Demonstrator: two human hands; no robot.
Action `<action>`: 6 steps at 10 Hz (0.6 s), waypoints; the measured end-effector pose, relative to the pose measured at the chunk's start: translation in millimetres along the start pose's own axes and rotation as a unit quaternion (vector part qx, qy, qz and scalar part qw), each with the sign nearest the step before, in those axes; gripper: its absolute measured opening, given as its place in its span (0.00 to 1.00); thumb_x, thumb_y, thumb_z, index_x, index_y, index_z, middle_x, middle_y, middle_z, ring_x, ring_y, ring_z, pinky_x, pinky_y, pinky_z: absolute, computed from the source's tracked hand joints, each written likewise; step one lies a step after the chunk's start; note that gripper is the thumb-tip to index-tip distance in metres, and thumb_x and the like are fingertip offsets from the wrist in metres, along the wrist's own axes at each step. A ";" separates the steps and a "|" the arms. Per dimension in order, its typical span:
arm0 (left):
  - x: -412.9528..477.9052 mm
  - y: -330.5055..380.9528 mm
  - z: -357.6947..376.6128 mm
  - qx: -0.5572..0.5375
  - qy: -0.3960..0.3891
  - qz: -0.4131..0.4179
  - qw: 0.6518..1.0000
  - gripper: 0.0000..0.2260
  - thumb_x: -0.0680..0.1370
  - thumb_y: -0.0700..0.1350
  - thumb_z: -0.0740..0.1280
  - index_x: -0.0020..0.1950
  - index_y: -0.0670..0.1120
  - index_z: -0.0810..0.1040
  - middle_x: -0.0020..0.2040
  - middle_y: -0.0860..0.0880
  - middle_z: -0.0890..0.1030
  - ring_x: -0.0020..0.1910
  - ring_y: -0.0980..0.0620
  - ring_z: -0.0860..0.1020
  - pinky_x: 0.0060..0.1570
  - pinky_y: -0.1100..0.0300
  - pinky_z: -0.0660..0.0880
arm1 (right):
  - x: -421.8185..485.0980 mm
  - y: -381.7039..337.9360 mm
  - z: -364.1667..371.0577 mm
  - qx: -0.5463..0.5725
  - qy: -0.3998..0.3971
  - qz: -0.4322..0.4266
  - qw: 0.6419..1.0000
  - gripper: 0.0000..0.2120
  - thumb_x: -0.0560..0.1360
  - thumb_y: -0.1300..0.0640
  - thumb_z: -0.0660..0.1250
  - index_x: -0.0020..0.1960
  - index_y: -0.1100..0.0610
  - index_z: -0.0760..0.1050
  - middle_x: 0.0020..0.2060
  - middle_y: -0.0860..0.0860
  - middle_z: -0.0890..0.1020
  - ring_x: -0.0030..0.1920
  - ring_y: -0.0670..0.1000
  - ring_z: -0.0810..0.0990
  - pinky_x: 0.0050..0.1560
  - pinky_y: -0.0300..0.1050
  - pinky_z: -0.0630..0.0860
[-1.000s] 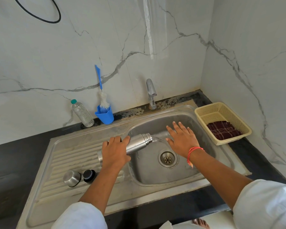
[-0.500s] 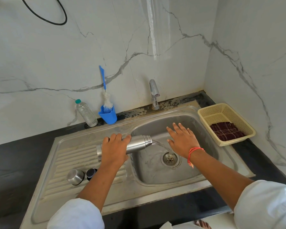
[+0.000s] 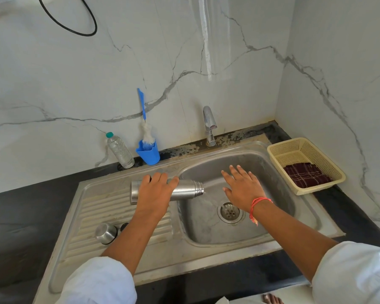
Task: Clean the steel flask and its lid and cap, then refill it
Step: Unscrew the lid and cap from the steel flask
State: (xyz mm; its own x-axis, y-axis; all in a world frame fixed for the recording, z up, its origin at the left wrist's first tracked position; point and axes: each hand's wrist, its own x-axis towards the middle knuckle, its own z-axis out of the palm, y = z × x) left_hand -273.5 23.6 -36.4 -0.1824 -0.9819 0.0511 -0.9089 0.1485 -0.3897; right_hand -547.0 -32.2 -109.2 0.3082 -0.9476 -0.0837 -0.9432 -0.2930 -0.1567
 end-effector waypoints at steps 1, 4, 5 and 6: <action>0.3 -1.3 -1.8 0.009 0.002 0.010 1.000 0.33 0.74 0.48 0.76 0.77 0.56 0.66 0.64 0.48 0.76 0.64 0.46 0.72 0.62 0.49 0.68 | 0.1 -3.0 -1.0 -0.004 -0.001 -0.002 1.000 0.30 0.84 0.43 0.52 0.82 0.47 0.47 0.82 0.52 0.50 0.82 0.55 0.46 0.80 0.58 0.51; 3.0 -4.2 -2.7 0.040 0.001 0.027 0.999 0.36 0.73 0.44 0.76 0.78 0.55 0.65 0.68 0.46 0.74 0.67 0.45 0.71 0.64 0.49 0.67 | 1.6 -9.3 -1.6 -0.014 -0.009 -0.009 1.000 0.30 0.84 0.44 0.52 0.82 0.47 0.47 0.82 0.52 0.50 0.82 0.55 0.46 0.80 0.58 0.51; 4.5 -5.7 1.2 0.044 0.003 0.029 0.999 0.35 0.74 0.45 0.76 0.78 0.55 0.64 0.69 0.46 0.73 0.67 0.44 0.71 0.64 0.49 0.66 | 4.4 -9.7 -0.4 -0.007 -0.012 -0.010 1.000 0.30 0.84 0.44 0.53 0.82 0.48 0.48 0.82 0.52 0.50 0.81 0.55 0.47 0.80 0.58 0.52; 7.9 -6.8 9.0 0.005 -0.014 0.001 1.000 0.35 0.74 0.48 0.76 0.77 0.57 0.65 0.67 0.49 0.75 0.65 0.47 0.71 0.64 0.50 0.67 | 10.3 -8.2 2.7 0.064 -0.032 0.012 0.997 0.29 0.83 0.44 0.54 0.82 0.51 0.53 0.81 0.53 0.56 0.81 0.55 0.53 0.78 0.57 0.57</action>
State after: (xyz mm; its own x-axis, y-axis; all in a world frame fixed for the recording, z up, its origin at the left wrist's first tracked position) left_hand -265.3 13.8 -41.6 -0.1737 -0.9845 0.0254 -0.9045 0.1493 -0.3995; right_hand -535.8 -39.2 -111.4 0.2963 -0.9430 -0.1517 -0.9282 -0.2470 -0.2782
